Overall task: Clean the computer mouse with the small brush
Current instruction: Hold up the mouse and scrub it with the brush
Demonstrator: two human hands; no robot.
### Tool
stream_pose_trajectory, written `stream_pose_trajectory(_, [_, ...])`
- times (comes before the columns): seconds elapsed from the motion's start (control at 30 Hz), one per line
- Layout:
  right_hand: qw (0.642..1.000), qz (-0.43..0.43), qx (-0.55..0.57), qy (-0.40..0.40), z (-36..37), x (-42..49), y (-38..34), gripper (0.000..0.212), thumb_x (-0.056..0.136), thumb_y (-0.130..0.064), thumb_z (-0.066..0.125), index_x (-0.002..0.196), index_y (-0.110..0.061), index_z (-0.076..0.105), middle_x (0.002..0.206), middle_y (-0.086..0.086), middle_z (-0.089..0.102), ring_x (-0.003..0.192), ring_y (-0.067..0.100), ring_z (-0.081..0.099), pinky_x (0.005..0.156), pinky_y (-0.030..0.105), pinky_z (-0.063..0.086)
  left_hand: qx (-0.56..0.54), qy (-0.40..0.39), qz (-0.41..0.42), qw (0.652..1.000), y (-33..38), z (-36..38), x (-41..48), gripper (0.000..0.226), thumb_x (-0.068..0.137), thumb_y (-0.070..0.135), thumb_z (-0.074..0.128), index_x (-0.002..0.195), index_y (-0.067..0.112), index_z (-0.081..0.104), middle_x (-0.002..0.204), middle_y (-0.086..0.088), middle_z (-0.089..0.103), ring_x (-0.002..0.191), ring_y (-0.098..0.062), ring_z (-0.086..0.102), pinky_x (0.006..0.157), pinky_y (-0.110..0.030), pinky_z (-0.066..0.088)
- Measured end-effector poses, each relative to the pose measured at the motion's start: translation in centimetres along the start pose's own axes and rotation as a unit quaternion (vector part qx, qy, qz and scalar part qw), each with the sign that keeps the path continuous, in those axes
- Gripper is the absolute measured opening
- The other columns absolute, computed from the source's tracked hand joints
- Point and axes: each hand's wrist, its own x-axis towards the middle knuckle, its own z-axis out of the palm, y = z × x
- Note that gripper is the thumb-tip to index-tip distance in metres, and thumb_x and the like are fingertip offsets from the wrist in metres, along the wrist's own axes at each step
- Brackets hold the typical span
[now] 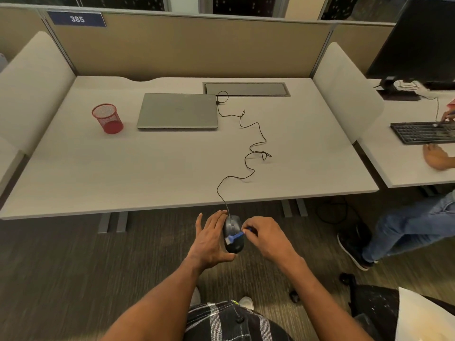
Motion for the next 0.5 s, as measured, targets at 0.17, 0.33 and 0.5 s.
stream_pose_trajectory(0.17, [0.997, -0.035, 0.026, 0.057, -0.2, -0.5, -0.2, 0.016, 0.103, -0.020, 0.061, 0.114, -0.017, 0.071, 0.106, -0.004, 0.069, 0.098, 0.007, 0.063, 0.090, 0.020, 0.051, -0.004, -0.002, 0.001, 1.000, 0.2, 0.1, 0.0, 0.129, 0.071, 0.083, 0.067, 0.167, 0.021, 0.007, 0.175, 0.003, 0.009, 0.163, -0.015, -0.001, 0.127, -0.058, -0.018])
stream_pose_trajectory(0.33, [1.000, 0.004, -0.028, -0.012, -0.4, -0.7, 1.0, 0.014, 0.103, -0.022, 0.059, 0.109, -0.021, 0.071, 0.103, -0.005, 0.067, 0.094, 0.007, 0.061, 0.089, 0.027, 0.053, -0.005, 0.003, -0.008, 1.000, -0.1, 0.1, -0.1, 0.129, 0.071, 0.085, 0.066, 0.167, 0.020, 0.008, 0.175, 0.003, 0.010, 0.162, -0.014, 0.000, 0.127, -0.058, -0.016])
stream_pose_trajectory(0.5, [0.991, 0.027, 0.012, 0.133, -0.3, -1.3, 2.2, 0.010, 0.102, -0.020, 0.061, 0.109, -0.022, 0.068, 0.099, -0.009, 0.064, 0.088, 0.003, 0.060, 0.074, 0.009, 0.044, -0.039, 0.016, -0.010, 0.999, -0.2, 0.0, -0.3, 0.127, 0.069, 0.083, 0.072, 0.166, 0.024, 0.013, 0.173, 0.004, 0.016, 0.162, -0.014, 0.005, 0.127, -0.057, -0.018])
